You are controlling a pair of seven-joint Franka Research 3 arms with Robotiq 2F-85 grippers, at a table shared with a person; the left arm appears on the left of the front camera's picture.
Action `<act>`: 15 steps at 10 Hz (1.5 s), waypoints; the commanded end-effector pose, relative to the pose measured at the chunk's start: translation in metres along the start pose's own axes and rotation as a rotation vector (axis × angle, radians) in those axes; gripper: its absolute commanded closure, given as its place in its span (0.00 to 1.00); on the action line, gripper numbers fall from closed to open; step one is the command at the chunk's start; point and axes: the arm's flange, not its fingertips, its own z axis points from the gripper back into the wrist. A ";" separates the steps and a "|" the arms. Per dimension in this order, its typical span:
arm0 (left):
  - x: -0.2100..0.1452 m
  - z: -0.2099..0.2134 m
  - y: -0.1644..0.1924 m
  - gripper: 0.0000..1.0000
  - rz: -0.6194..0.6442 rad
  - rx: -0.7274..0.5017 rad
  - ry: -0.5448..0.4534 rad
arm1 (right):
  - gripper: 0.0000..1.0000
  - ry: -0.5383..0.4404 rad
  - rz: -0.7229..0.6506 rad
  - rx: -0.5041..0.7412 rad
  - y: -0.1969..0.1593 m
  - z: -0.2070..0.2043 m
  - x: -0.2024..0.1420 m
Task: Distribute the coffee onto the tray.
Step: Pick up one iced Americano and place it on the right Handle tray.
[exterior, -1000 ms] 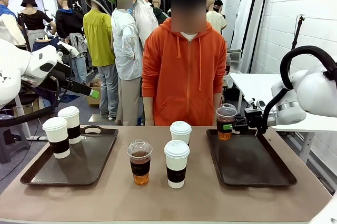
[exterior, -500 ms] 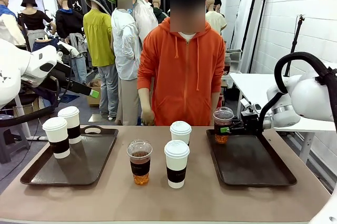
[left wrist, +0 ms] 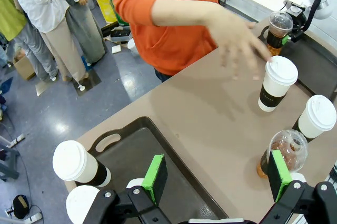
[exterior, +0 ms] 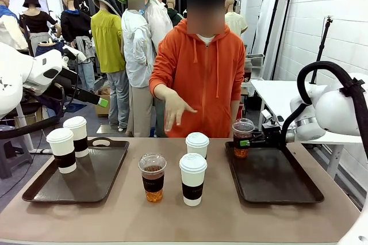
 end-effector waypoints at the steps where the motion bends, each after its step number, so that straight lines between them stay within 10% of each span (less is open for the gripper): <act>1: -0.001 0.000 0.001 0.00 0.005 -0.004 0.001 | 0.35 -0.023 -0.047 -0.016 -0.010 -0.001 0.002; 2: -0.001 0.000 0.001 0.00 0.005 -0.004 0.001 | 0.35 -0.016 -0.063 -0.010 -0.010 -0.002 0.001; 4: -0.001 0.000 0.001 0.00 0.005 -0.004 0.001 | 0.00 -0.002 -0.089 0.001 -0.009 -0.001 0.001; 15: -0.001 0.000 0.001 0.00 0.005 -0.004 0.001 | 0.00 -0.002 -0.177 -0.113 0.038 0.043 -0.020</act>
